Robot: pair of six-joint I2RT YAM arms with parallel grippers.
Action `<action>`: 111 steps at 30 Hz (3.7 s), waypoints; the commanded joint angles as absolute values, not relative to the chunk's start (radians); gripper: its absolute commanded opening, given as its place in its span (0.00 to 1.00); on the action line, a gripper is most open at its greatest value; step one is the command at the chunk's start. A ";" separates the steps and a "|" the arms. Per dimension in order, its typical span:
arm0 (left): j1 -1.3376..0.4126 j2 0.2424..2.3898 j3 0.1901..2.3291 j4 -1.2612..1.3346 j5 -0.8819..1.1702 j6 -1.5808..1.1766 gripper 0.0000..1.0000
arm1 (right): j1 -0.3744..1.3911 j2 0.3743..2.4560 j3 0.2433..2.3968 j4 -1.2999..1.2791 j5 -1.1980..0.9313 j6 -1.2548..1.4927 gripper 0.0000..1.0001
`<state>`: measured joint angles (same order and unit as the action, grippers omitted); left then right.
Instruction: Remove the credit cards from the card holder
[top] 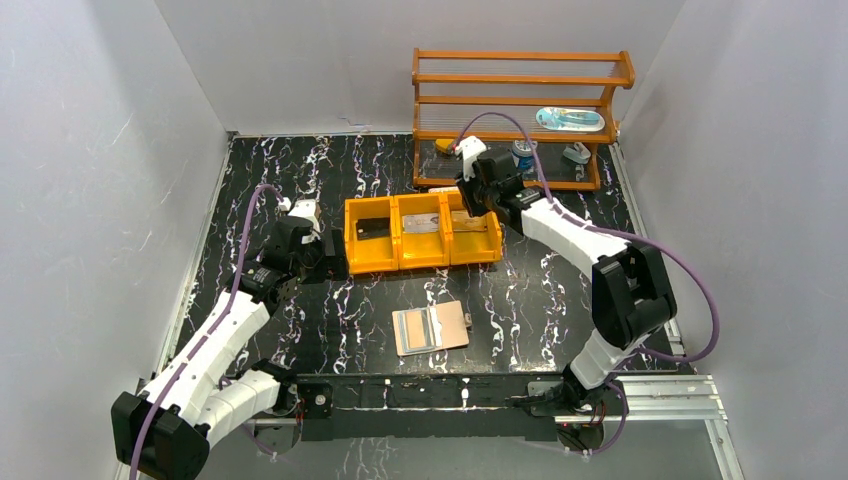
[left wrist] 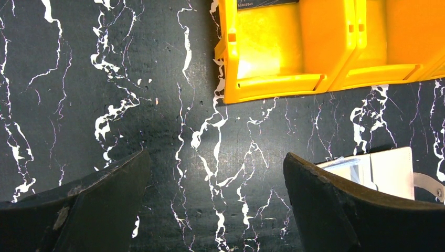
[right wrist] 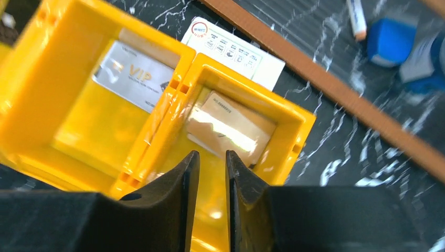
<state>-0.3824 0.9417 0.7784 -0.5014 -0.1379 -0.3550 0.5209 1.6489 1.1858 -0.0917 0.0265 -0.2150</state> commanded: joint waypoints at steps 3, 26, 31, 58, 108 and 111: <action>-0.379 0.949 0.777 -0.494 -0.124 -0.342 0.98 | 0.517 1.711 1.312 -0.360 0.118 0.343 0.31; -0.379 0.961 0.776 -0.494 -0.127 -0.342 0.98 | 0.517 1.984 1.425 -0.403 0.338 0.471 0.31; -0.379 0.962 0.777 -0.495 -0.128 -0.342 0.98 | 0.517 2.002 1.429 -0.373 0.363 0.475 0.32; -0.379 0.961 0.775 -0.494 -0.121 -0.341 0.98 | 0.528 1.719 1.321 -0.341 0.248 0.489 0.44; -0.379 0.987 0.783 -0.523 -0.209 -0.389 0.98 | 1.198 1.708 1.067 -0.496 0.355 0.975 0.37; -0.379 0.990 0.782 -0.522 -0.204 -0.389 0.98 | 1.199 1.699 1.049 -0.479 0.355 0.973 0.25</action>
<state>-0.3824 0.9916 0.7784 -0.5240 -0.2173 -0.4007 1.1934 1.6924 1.0401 -0.4934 0.3313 0.9710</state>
